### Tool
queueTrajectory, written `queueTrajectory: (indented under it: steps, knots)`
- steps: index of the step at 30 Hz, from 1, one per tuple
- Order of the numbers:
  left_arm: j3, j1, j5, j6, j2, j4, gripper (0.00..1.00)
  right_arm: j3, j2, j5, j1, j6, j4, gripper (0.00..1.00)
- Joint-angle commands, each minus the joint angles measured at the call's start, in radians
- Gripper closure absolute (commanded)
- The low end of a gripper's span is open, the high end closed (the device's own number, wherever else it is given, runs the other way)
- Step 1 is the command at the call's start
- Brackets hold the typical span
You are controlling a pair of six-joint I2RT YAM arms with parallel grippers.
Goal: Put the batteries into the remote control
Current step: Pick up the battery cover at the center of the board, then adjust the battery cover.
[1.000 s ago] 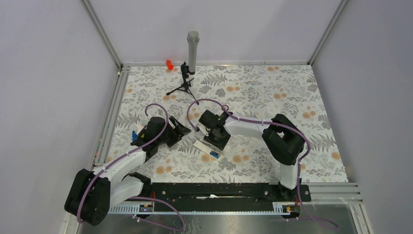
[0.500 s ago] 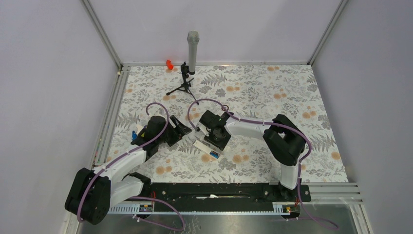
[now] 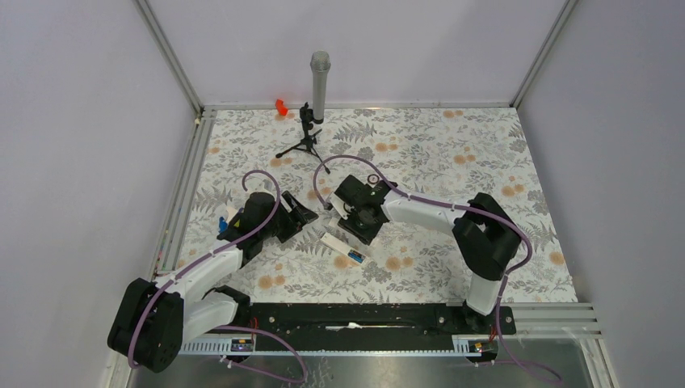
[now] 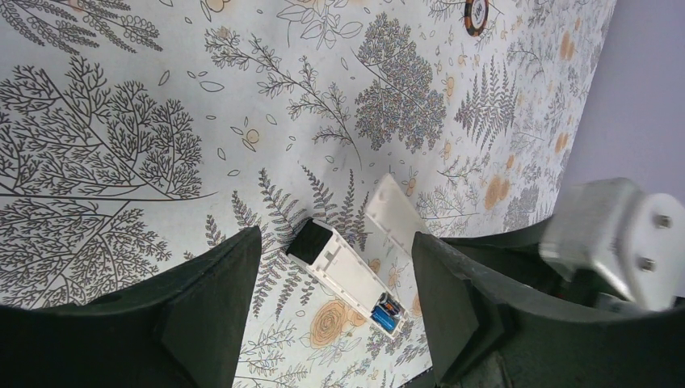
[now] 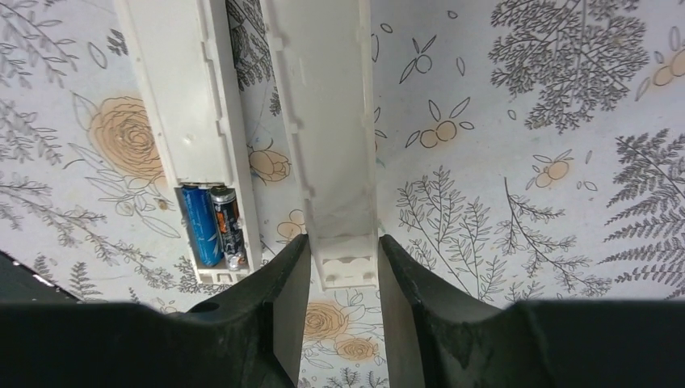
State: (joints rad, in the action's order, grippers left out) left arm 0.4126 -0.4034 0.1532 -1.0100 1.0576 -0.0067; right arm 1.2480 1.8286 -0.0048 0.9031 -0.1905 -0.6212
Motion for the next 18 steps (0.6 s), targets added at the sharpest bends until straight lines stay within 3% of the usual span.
queueTrajectory:
  steps: [1, 14, 18]
  knots:
    - [0.041, 0.006, 0.008, 0.008, -0.008, 0.036, 0.29, 0.04, -0.084, -0.029, -0.019, -0.001, -0.012, 0.59]
    - [0.029, 0.0, 0.229, -0.046, 0.105, 0.244, 0.3, 0.026, -0.131, -0.164, -0.021, -0.008, -0.009, 0.57]
    - [0.016, -0.002, 0.278, -0.084, 0.126, 0.304, 0.36, 0.024, -0.138, -0.198, -0.021, -0.008, 0.001, 0.57]
